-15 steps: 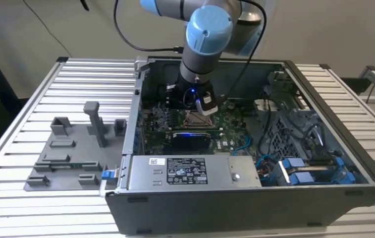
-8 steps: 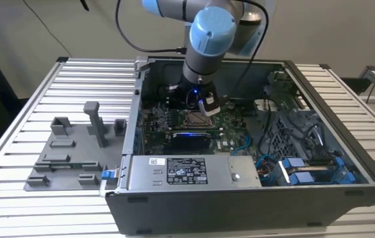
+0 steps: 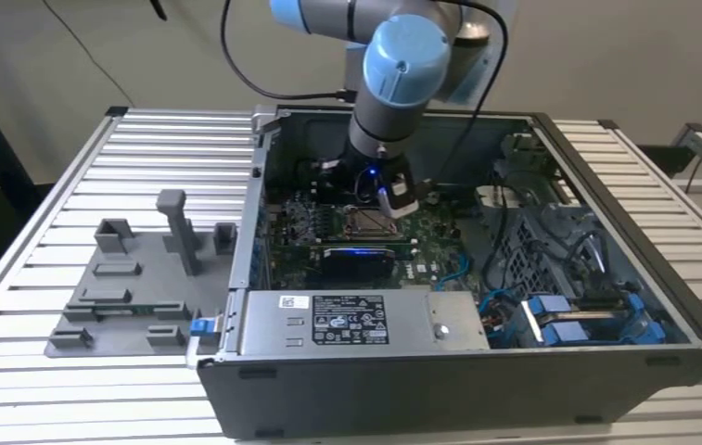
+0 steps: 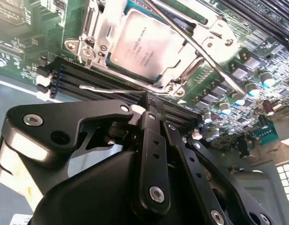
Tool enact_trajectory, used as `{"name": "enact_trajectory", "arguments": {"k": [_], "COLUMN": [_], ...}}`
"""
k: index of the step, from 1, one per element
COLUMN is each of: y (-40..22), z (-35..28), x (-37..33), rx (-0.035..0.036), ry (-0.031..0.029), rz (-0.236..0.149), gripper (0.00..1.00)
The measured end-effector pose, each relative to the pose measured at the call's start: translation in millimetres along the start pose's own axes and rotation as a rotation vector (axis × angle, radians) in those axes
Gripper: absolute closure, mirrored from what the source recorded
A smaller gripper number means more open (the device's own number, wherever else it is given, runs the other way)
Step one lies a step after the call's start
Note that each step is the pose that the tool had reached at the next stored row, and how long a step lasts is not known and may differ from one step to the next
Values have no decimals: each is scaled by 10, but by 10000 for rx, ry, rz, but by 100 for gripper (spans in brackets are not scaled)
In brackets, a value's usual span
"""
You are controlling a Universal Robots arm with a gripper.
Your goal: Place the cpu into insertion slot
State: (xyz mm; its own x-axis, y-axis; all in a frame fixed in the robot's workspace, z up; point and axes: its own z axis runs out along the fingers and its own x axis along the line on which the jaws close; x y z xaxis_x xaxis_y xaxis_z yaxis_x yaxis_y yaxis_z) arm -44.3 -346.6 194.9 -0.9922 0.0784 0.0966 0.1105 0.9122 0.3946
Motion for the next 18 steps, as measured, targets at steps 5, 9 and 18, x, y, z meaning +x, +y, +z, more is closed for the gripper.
{"name": "enact_trajectory", "arguments": {"k": [5,9,18], "y": [2,5,9], "z": [3,4,6], "x": [-46,-82,-153], "rx": [0,1,0], "ry": [0,1,1], "rz": [0,-2,-4], "gripper": [89,89,89]}}
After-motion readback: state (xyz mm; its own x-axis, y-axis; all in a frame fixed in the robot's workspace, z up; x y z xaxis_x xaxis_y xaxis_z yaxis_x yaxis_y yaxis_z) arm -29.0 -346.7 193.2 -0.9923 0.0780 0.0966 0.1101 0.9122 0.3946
